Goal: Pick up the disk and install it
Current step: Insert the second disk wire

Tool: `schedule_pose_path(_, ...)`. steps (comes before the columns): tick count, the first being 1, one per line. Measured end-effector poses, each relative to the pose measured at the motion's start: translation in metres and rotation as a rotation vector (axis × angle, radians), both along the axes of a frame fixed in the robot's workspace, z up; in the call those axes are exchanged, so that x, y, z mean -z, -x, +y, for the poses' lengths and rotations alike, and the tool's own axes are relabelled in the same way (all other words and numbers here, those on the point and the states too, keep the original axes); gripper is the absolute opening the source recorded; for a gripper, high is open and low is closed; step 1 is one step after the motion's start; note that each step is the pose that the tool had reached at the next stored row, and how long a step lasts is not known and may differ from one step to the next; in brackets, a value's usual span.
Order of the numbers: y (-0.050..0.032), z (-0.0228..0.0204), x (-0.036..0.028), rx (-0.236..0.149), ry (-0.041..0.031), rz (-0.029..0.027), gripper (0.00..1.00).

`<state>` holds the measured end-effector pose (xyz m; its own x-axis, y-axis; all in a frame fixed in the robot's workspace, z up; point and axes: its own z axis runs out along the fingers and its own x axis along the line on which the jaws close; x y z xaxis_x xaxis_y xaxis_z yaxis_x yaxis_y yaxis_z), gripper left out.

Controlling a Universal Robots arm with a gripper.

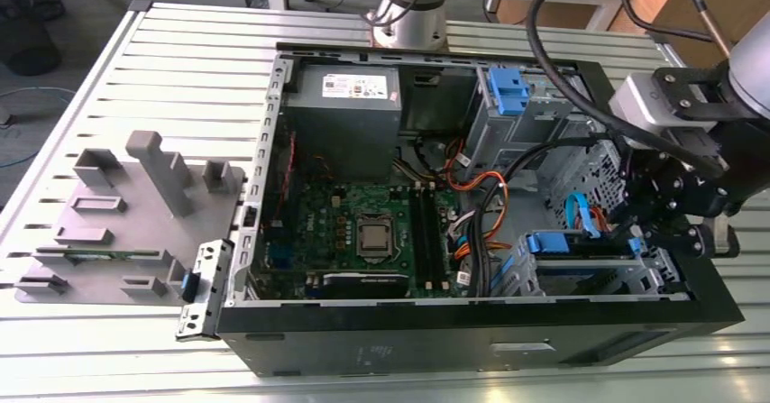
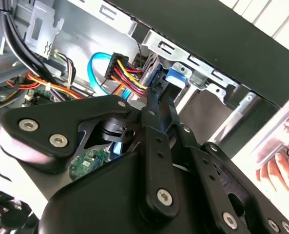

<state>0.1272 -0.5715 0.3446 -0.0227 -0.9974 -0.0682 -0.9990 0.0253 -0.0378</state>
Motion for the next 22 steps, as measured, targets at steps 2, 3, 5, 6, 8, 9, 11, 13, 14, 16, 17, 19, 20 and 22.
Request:
schedule_pose_path(2,0.0,0.0,-0.0054,0.0,-0.0001,0.0,0.24)
schedule_pose_path(3,0.0,0.0,-0.0082,0.0,0.0,0.0,0.24)
schedule_pose_path(5,0.0,0.0,-0.0138,0.0,0.0001,0.0,0.24)
schedule_pose_path(6,0.0,0.0,-0.0162,0.0,0.0,0.0,0.24)
schedule_pose_path(8,0.0,0.0,-0.0199,0.0,0.0,0.0,0.24)
schedule_pose_path(9,0.0,0.0,-0.0199,0.0,-0.0001,0.0001,0.24)
schedule_pose_path(11,0.0,0.0,-0.0199,0.0,-0.0004,0.0,0.24)
schedule_pose_path(13,0.0,0.0,-0.0202,0.0,0.0,0.0001,0.24)
schedule_pose_path(14,0.0,0.0,-0.0202,0.0,0.0,0.0,0.24)
schedule_pose_path(16,0.0003,0.0,-0.0202,0.0,0.0,0.0,0.24)
schedule_pose_path(17,0.0004,0.0,-0.0202,0.0,0.0,0.0,0.24)
schedule_pose_path(19,0.0005,0.0,-0.0202,0.0,0.0,0.0001,0.24)
schedule_pose_path(20,0.001,0.0,-0.0202,0.0,-0.0001,0.0,0.24)
schedule_pose_path(22,0.0027,0.0001,-0.0202,0.0,0.0,0.0,0.24)
